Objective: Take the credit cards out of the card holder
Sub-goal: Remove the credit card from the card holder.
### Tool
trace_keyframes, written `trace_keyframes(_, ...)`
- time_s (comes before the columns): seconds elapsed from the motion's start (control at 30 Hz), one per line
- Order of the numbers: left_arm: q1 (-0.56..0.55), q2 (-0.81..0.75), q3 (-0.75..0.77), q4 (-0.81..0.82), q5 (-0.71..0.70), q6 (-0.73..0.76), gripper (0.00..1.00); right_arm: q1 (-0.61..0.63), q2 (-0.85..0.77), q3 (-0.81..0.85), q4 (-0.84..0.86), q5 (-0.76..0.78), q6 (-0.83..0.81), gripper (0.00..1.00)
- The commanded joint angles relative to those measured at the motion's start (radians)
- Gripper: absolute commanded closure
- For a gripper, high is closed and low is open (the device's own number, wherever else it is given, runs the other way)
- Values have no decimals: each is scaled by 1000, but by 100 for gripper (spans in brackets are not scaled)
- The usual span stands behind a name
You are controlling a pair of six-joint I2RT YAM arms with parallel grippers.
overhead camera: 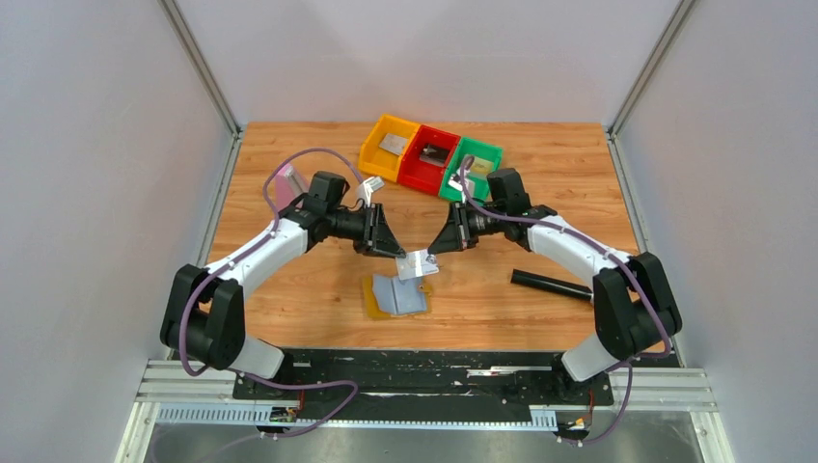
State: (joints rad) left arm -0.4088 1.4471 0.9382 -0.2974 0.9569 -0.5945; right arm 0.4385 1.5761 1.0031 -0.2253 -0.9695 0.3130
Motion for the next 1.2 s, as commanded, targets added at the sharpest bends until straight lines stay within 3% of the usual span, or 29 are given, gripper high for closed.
trace_keyframes(0.0, 67, -16, 83, -33, -13, 29, 60, -8, -98, -24, 173, 54, 161, 100)
trace_keyframes(0.1, 143, -38, 106, -31, -27, 12, 52, -21, -138, -27, 215, 107, 262, 100)
trace_keyframes(0.27, 155, -66, 125, 16, -45, -50, 48, -23, -207, -55, 331, 246, 419, 100)
trace_keyframes(0.6, 154, -146, -4, 419, -34, -314, 46, -23, -296, -169, 564, 368, 663, 100)
trace_keyframes(1.17, 127, -101, -55, 502, -42, -341, 47, -23, -292, -298, 794, 383, 830, 100)
